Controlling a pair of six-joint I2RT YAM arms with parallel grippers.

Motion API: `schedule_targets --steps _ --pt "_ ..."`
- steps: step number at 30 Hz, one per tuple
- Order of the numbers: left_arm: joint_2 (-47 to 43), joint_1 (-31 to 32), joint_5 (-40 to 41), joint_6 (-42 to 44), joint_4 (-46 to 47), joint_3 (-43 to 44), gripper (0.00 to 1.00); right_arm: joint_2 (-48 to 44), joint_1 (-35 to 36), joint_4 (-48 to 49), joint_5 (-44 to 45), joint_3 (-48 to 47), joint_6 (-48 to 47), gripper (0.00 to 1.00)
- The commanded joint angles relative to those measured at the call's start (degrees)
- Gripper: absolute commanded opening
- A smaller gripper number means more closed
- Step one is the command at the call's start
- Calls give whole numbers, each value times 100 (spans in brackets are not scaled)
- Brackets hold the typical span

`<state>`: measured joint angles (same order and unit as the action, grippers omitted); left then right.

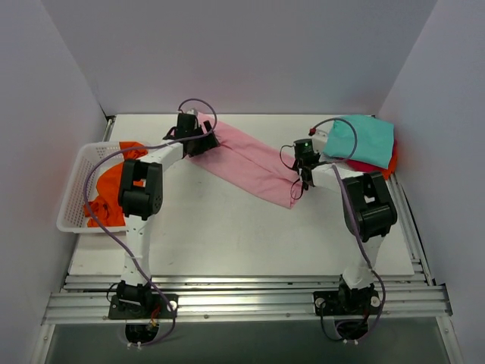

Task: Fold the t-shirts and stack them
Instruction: Rotate the tshirt 90 degrees

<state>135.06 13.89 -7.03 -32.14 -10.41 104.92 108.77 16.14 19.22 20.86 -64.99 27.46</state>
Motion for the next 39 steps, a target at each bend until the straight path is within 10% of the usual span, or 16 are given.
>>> schedule_targets --steps 1,10,24,39 --pt "187 -115 70 155 -444 -157 88 232 91 361 -494 258 136 0" --pt "582 -220 -79 225 -917 633 87 259 705 1100 -882 1409 663 0" --pt "2296 -124 -704 577 -2728 3938 87 496 3518 1524 -540 2315 2166 0" --pt "1505 79 -1863 595 -1330 3042 88 -487 4133 356 154 2359 2333 0"
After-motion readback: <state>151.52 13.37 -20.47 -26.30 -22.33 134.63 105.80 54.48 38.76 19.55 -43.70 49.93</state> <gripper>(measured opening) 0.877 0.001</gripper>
